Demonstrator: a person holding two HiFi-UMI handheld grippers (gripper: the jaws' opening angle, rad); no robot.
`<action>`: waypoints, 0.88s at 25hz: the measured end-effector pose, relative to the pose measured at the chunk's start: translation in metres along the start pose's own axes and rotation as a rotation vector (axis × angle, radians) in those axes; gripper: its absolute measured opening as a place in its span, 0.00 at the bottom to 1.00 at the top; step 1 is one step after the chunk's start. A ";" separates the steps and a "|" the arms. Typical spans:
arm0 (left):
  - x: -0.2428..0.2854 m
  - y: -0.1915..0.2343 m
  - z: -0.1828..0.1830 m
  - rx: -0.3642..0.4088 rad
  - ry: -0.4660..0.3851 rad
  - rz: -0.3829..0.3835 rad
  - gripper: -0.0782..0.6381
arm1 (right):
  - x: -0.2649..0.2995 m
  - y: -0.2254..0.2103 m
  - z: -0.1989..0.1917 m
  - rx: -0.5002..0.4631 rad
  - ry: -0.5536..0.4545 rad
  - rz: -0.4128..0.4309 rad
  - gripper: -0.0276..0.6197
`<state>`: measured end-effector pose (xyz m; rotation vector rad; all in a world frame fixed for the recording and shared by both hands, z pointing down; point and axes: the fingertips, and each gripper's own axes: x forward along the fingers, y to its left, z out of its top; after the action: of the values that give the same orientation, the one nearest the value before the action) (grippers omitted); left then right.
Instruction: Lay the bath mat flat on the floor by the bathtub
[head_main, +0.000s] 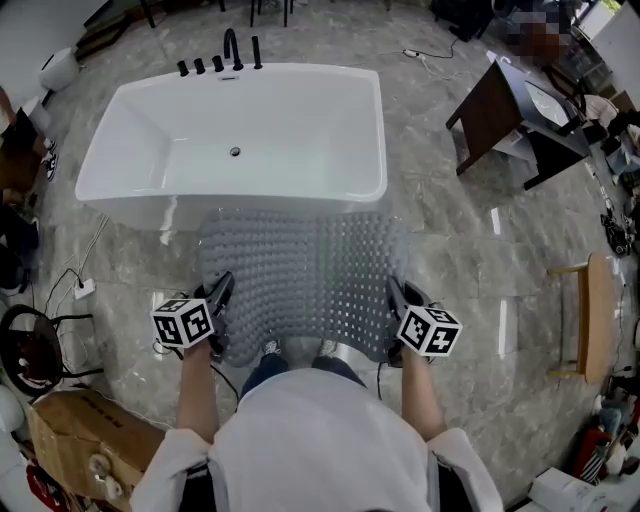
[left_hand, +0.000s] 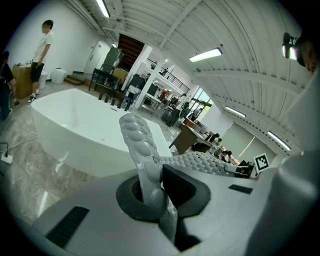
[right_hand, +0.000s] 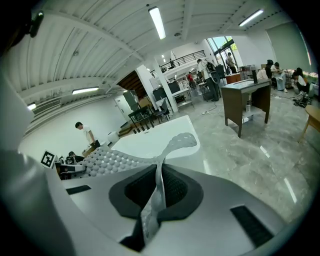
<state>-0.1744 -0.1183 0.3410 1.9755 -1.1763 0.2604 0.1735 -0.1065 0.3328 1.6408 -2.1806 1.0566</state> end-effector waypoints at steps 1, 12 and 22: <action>0.001 0.002 0.001 0.004 0.004 0.002 0.17 | 0.001 0.001 -0.001 0.002 0.000 -0.004 0.10; 0.028 0.034 -0.002 0.027 0.056 0.052 0.17 | 0.028 -0.008 -0.011 0.002 0.027 -0.046 0.10; 0.064 0.059 -0.020 0.046 0.096 0.059 0.17 | 0.070 -0.033 -0.038 0.027 0.059 -0.073 0.10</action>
<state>-0.1830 -0.1596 0.4198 1.9473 -1.1775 0.4122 0.1690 -0.1383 0.4125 1.6653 -2.0613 1.1042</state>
